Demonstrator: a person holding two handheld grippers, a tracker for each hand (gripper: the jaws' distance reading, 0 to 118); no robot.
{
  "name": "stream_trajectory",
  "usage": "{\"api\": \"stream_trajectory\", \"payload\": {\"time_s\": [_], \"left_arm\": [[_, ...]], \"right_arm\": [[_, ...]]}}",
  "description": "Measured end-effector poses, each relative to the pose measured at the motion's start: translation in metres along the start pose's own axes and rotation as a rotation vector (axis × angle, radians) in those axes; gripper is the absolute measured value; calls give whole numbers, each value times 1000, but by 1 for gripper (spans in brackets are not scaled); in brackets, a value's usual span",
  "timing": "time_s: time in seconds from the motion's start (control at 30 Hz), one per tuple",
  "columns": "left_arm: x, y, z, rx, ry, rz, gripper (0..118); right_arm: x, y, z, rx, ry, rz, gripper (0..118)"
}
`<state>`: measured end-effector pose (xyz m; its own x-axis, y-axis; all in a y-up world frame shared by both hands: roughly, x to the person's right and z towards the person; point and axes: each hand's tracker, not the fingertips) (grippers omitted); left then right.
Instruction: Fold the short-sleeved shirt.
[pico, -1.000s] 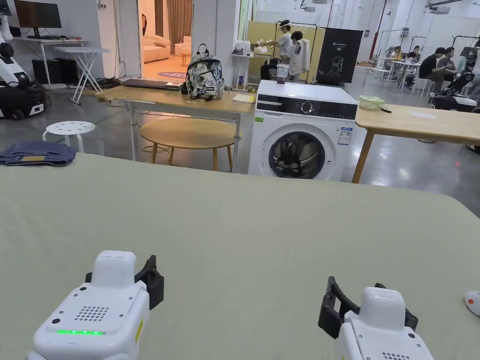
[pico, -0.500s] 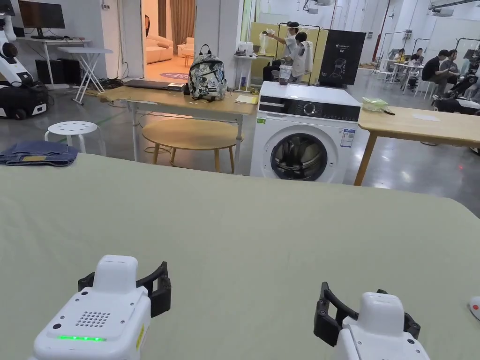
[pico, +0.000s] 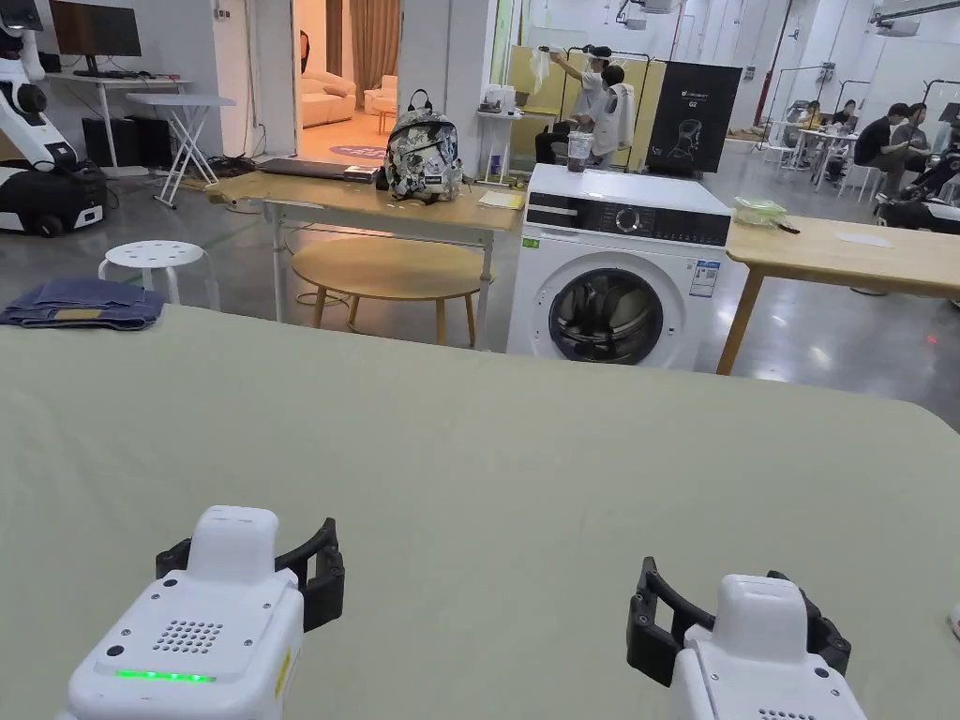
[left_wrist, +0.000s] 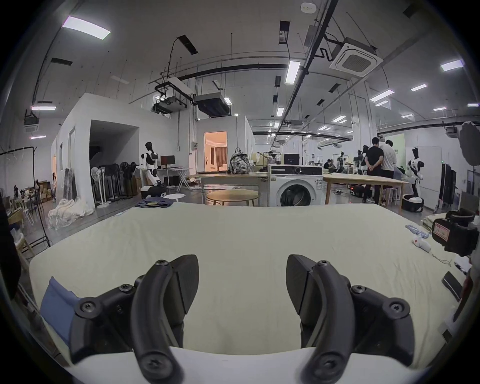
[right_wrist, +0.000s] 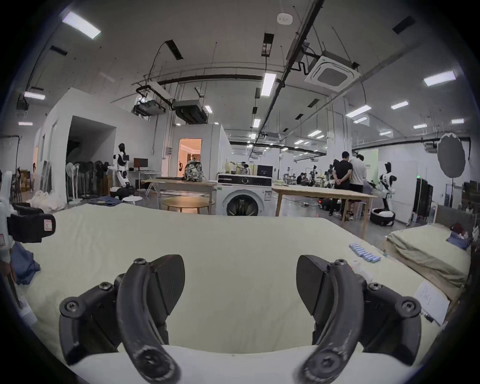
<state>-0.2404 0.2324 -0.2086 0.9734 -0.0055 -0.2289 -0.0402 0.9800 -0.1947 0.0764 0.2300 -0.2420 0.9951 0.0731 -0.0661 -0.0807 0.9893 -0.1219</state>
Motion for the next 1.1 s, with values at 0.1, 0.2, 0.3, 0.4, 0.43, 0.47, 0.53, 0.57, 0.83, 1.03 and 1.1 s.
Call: {"api": "stream_trajectory", "payload": {"time_s": [0.1, 0.2, 0.3, 0.4, 0.43, 0.47, 0.53, 0.57, 0.83, 1.03, 1.1], "left_arm": [[0, 0, 0, 6, 11, 2, 70], [-2, 1, -1, 3, 7, 26, 70], [-2, 1, -1, 3, 1, 34, 70], [-1, 1, 0, 7, -2, 27, 70], [0, 2, 0, 10, -9, 26, 72], [0, 2, 1, 11, -18, 28, 74], [0, 3, 2, 23, -31, 32, 74], [0, 3, 2, 27, -38, 33, 74], [3, 5, 3, 39, -72, 30, 77], [6, 4, 3, 49, -63, 21, 77], [8, 4, 2, 46, -51, 11, 77]], "right_arm": [[-3, 1, 0, 2, 11, 8, 94], [-4, 3, -2, -13, 49, -30, 94], [-4, 7, -5, -46, 34, -85, 94], [-7, 11, -7, -48, -13, -88, 94], [-7, 11, -7, -44, -27, -87, 94], [-7, 12, -7, -42, -35, -89, 94], [-6, 14, -7, -44, -46, -104, 94], [-5, 15, -7, -48, -47, -119, 94], [5, 21, -18, -148, -85, -200, 99], [5, 17, -24, -182, -116, -176, 99], [6, 16, -24, -183, -112, -178, 99]]}}
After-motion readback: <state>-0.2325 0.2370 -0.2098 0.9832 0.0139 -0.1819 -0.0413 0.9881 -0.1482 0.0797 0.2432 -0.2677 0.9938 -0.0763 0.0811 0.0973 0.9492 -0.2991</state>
